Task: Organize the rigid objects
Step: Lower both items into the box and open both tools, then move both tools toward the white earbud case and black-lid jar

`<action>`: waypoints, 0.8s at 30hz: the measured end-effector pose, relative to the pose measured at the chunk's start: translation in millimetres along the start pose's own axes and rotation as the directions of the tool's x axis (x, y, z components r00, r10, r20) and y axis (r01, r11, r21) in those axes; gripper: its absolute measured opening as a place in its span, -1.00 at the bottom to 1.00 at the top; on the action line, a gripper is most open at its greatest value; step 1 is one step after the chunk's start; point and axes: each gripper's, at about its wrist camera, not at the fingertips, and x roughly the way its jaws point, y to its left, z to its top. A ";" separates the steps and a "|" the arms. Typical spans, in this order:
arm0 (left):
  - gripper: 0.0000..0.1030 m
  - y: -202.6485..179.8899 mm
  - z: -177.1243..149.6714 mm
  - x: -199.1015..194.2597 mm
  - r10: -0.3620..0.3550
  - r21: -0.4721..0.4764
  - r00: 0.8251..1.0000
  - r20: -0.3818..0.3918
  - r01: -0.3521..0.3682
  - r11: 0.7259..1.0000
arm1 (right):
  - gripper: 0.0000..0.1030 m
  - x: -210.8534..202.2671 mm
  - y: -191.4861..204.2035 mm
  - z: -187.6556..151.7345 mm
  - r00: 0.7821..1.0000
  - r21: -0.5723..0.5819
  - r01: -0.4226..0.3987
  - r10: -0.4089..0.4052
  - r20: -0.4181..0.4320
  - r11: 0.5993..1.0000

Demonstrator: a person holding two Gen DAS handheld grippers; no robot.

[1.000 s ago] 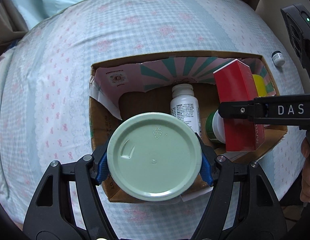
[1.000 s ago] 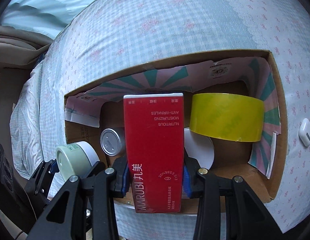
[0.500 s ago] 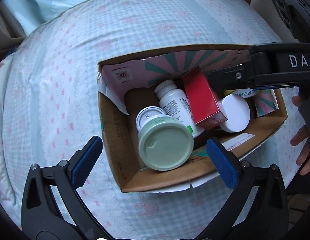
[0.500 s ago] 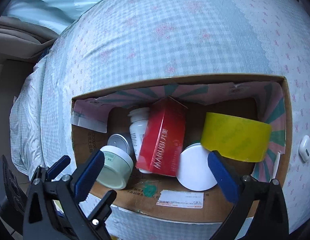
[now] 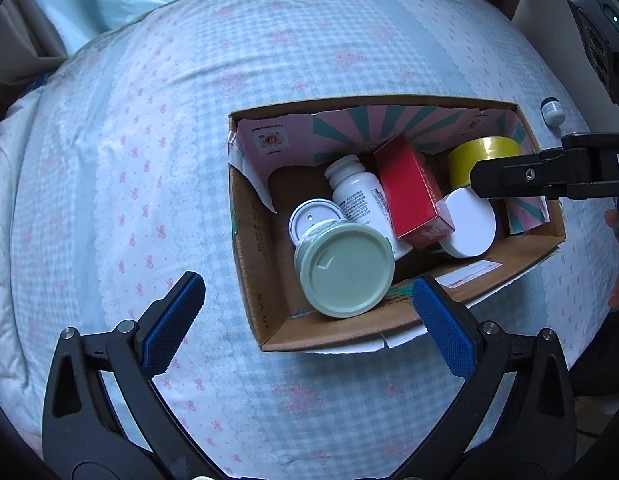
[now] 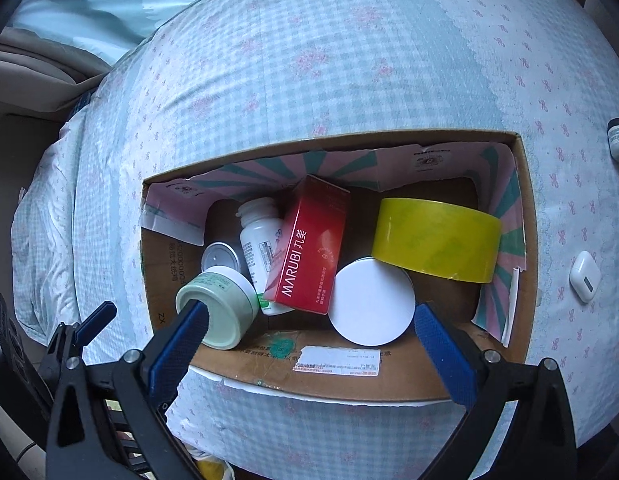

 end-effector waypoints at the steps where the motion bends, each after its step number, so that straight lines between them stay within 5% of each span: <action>1: 1.00 -2.1 0.8 -2.4 -0.002 0.000 1.000 0.002 0.002 1.000 | 1.00 -3.4 1.0 -1.3 1.000 -0.012 -0.001 0.001 0.002 1.000; 12: 1.00 -75.5 17.0 -51.5 0.005 -0.023 0.997 0.082 -0.004 1.000 | 1.00 -80.5 -36.4 -16.6 0.991 -0.188 0.070 -0.047 0.126 0.980; 24: 1.00 -248.3 67.1 -89.3 -0.025 0.109 0.983 0.183 0.005 0.994 | 1.00 -209.6 -189.1 1.6 0.945 -0.162 0.251 -0.205 0.255 0.954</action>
